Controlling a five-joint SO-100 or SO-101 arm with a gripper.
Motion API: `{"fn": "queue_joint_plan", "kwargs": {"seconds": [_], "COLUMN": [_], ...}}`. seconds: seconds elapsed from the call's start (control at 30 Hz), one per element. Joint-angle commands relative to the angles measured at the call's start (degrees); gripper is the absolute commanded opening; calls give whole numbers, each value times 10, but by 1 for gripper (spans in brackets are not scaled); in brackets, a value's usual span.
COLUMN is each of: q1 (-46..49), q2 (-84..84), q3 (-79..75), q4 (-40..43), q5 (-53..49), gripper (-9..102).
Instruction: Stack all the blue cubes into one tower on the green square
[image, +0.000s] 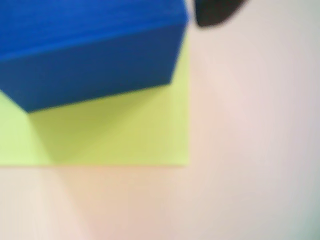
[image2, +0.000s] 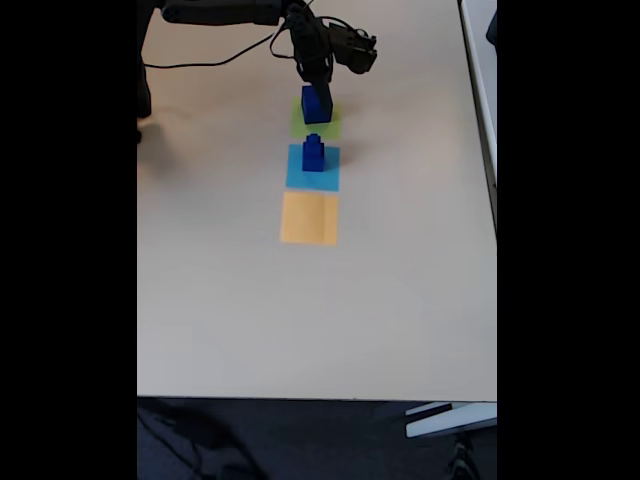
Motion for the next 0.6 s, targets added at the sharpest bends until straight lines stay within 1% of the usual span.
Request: {"fn": "queue_joint_plan", "kwargs": {"seconds": [0.0, 0.57], "q1": [-14, -8], "q2": [5, 3], "q3": [-40, -13], "q4": [-16, -19], "q5": [15, -11], "gripper": [38, 38]}}
